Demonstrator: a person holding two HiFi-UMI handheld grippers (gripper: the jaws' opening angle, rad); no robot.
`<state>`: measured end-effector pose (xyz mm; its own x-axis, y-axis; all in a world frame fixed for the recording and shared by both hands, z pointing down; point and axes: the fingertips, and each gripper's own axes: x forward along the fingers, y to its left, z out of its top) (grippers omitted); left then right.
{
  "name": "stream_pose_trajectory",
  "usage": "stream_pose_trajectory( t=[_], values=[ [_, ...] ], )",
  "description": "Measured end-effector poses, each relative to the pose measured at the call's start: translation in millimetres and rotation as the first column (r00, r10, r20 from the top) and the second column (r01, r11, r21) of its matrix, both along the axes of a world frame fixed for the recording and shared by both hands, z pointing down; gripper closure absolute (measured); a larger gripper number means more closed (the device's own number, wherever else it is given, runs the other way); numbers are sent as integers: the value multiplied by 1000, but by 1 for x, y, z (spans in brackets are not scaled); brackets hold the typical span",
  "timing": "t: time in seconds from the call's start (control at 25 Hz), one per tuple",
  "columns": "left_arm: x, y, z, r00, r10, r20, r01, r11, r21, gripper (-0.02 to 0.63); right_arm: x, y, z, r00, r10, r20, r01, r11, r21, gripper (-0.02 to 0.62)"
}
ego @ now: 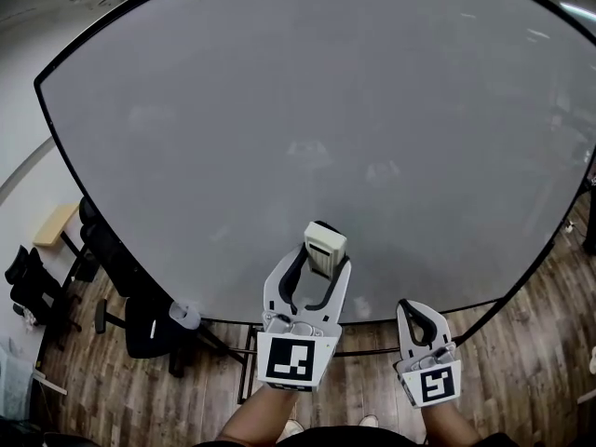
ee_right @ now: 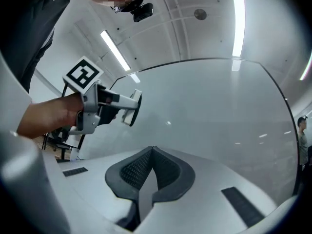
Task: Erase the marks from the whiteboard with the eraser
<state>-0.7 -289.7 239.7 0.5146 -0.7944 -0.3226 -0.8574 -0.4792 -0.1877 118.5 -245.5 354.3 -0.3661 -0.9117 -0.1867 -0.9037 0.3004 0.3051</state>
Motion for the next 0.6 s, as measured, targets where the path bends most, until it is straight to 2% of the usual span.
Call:
stream_pose_trajectory(
  t=[0.12,0.32,0.44,0.6],
  values=[
    [2,3,39,999,16,32,-15,999,-35,348,5,-2,-6,1000,14,14,-14,1000,23,575],
    [-6,2,114,992,31,119,-13,989,-144,348,9,-4,-7,999,30,19,-31,999,28,575],
    [-12,0,143,993,24,117,0,980,-200,348,12,-7,-3,999,40,19,-40,999,16,575],
    [-16,-4,157,994,19,107,6,972,-235,348,11,-13,5,999,50,-7,-50,999,-17,577]
  ],
)
